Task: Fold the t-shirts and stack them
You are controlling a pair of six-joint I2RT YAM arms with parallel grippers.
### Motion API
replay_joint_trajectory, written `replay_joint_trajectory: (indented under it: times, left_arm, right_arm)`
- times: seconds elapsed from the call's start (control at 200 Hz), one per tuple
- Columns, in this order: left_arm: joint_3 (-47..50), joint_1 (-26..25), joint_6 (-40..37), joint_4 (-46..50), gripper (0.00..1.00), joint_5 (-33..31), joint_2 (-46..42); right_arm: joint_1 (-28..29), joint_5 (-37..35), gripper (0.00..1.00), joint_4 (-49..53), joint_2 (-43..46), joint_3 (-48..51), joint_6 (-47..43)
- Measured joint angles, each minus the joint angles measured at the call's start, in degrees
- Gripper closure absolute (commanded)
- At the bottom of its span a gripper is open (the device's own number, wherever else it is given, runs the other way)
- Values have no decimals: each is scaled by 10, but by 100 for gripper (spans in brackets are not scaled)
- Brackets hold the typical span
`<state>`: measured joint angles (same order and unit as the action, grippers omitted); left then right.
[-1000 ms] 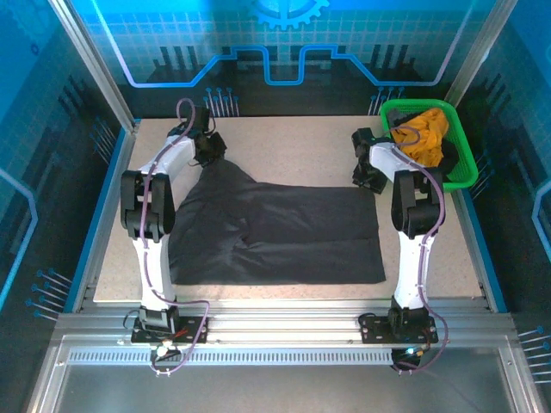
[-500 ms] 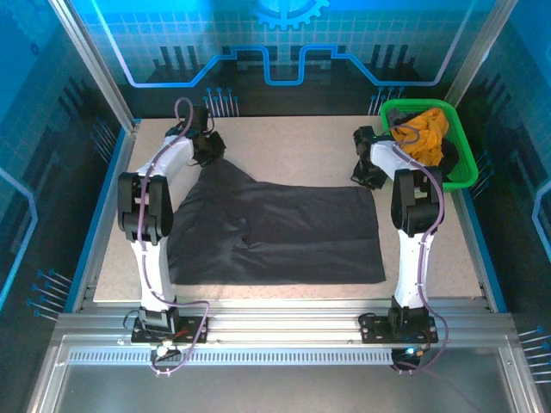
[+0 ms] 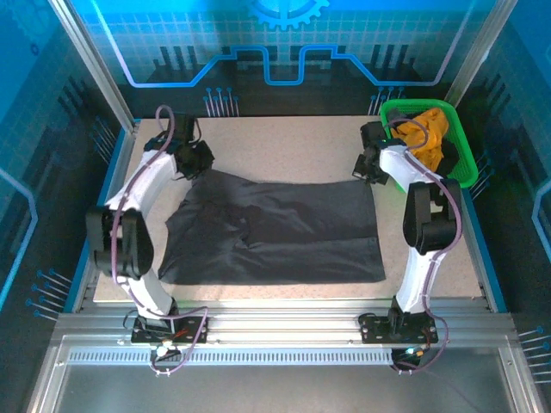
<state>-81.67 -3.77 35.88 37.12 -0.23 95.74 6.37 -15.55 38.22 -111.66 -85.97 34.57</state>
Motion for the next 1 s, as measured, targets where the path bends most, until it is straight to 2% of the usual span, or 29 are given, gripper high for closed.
replay_joint_trajectory:
  times: [0.185, 0.44, 0.66, 0.82, 0.995]
  left_arm:
    - [111, -13, 35, 47, 100, -26, -151]
    - [270, -78, 124, 136, 100, -49, -312]
    - [349, -116, 182, 180, 100, -58, -354]
    - [355, -133, 198, 197, 100, -76, -362]
    - [355, -143, 198, 217, 100, -91, -365]
  right_arm:
    - [0, 10, 100, -17, 73, 90, 1]
    - [0, 12, 100, -28, 176, 213, 28]
    - [0, 4, 100, 2, 242, 275, 62]
    - [0, -1, 100, 33, 296, 315, 83]
    - [1, 0, 100, 66, 313, 336, 104]
